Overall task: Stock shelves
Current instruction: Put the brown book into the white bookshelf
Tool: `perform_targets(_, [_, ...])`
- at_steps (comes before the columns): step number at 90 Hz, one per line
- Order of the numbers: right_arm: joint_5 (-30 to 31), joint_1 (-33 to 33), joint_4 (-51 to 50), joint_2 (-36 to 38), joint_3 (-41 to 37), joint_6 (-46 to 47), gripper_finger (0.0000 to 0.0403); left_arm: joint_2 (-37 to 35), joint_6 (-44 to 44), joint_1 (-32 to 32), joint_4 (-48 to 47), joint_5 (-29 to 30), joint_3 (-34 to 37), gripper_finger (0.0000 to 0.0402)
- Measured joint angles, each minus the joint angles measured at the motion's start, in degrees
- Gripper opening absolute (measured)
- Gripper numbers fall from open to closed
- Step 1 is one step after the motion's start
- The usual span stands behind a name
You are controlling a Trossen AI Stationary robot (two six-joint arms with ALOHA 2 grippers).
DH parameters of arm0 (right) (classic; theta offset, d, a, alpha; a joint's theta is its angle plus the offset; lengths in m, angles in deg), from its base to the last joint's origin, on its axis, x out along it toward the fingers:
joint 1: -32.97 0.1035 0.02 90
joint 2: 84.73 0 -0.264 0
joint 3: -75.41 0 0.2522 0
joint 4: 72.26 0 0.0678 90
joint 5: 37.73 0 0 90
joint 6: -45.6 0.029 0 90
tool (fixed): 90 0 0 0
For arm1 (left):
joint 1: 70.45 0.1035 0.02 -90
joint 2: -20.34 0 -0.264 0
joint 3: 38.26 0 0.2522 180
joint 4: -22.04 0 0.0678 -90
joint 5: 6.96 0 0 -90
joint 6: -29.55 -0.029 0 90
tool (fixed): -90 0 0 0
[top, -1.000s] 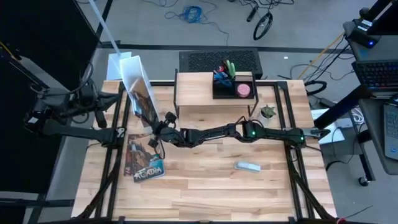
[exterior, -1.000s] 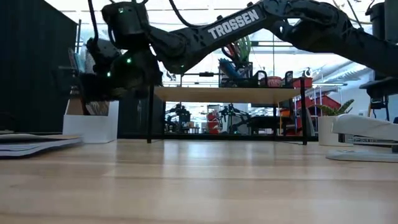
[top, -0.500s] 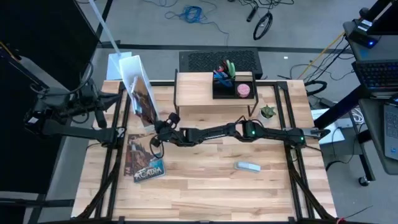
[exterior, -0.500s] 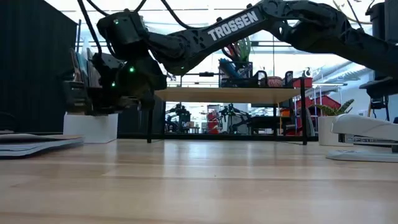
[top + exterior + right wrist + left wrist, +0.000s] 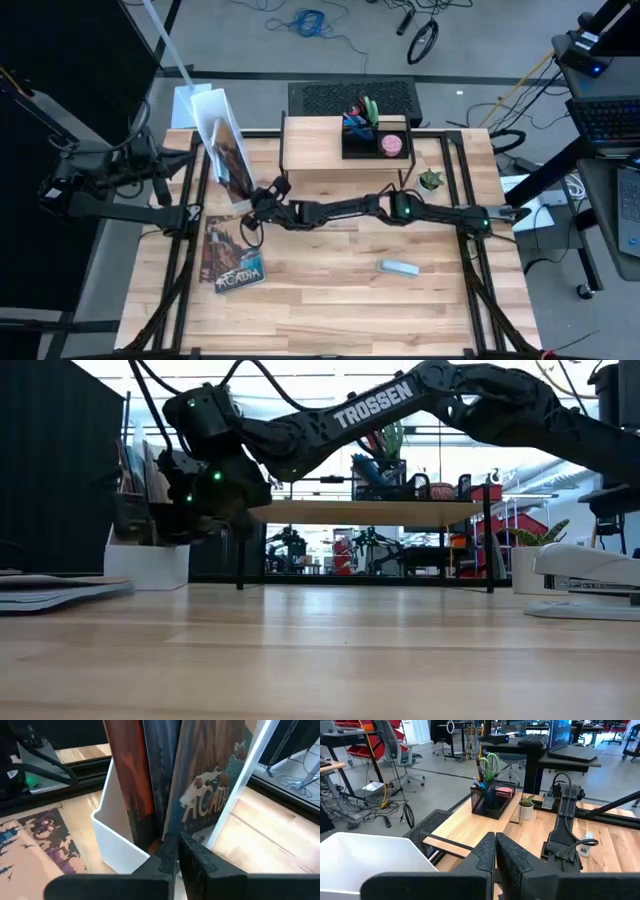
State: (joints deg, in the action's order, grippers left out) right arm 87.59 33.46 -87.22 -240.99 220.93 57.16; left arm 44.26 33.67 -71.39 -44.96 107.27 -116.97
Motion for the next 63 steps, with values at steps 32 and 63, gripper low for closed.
perform_targets(32, [4.0, 4.0, -4.1, 4.5, -0.1, -6.7, 0.0000, 0.0, 0.0, 0.0, 0.0, 0.0, 0.0, 0.0000])
perform_targets(63, [5.3, 5.6, -7.0, 9.2, -0.1, -12.3, 0.0000, 0.0, 0.0, 0.0, 0.5, -2.4, 0.0, 0.0000])
